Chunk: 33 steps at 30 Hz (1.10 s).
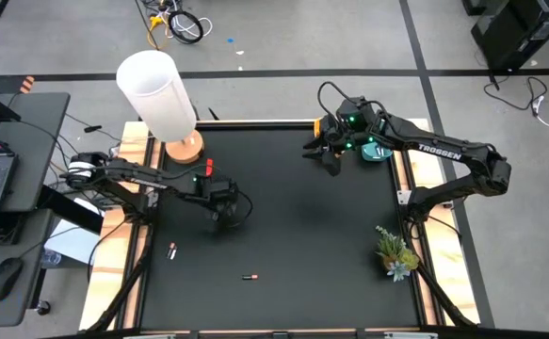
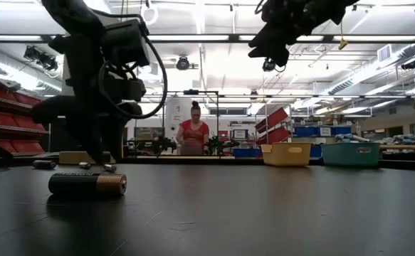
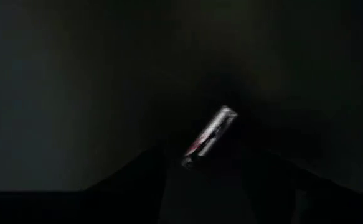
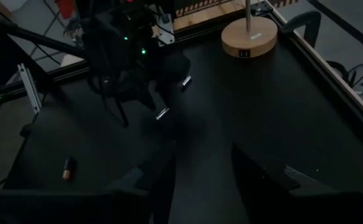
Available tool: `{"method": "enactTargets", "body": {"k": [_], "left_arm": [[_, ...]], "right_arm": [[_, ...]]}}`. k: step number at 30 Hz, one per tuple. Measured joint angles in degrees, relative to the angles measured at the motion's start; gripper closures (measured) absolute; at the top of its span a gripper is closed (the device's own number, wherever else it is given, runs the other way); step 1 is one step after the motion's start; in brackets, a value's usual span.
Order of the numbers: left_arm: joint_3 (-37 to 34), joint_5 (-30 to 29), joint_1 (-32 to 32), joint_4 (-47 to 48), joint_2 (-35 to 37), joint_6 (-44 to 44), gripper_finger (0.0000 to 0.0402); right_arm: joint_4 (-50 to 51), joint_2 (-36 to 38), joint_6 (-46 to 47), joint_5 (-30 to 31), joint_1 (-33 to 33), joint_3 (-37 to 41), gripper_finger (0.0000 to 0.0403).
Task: Sort batteries
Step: Put the top silver battery into the blue bin
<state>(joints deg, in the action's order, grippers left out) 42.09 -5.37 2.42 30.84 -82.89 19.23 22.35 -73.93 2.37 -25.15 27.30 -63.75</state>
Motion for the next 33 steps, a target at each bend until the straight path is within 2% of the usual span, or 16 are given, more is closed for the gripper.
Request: {"method": "enactTargets", "body": {"k": [5,9,13,19,26,33], "left_arm": [[0.00,6.26,2.53,0.18,0.00,3.56,0.0199],[0.02,7.65,3.79,0.15,-1.05,6.00,0.0209],[0.24,10.30,4.45,-0.30,-4.20,6.11,0.0241],[0.48,10.72,4.32,-0.77,-6.32,5.67,0.0294],[0.35,9.10,4.21,-1.05,-6.43,-1.10,0.0371],[0.94,5.37,2.67,-1.52,-6.32,-15.22,0.0375]], "right_arm": [[-0.11,0.00,0.29,0.09,0.03,0.00,0.0240],[-0.35,0.00,0.25,0.20,-0.08,0.00,0.0240],[-0.94,0.00,0.20,0.20,-0.08,0.00,0.0240],[-0.92,0.00,0.51,0.20,-0.08,0.00,0.0240],[-0.90,0.00,0.49,1.48,-0.08,0.00,0.0240],[-1.75,0.00,-1.96,2.93,-0.08,0.00,0.0240]]}}
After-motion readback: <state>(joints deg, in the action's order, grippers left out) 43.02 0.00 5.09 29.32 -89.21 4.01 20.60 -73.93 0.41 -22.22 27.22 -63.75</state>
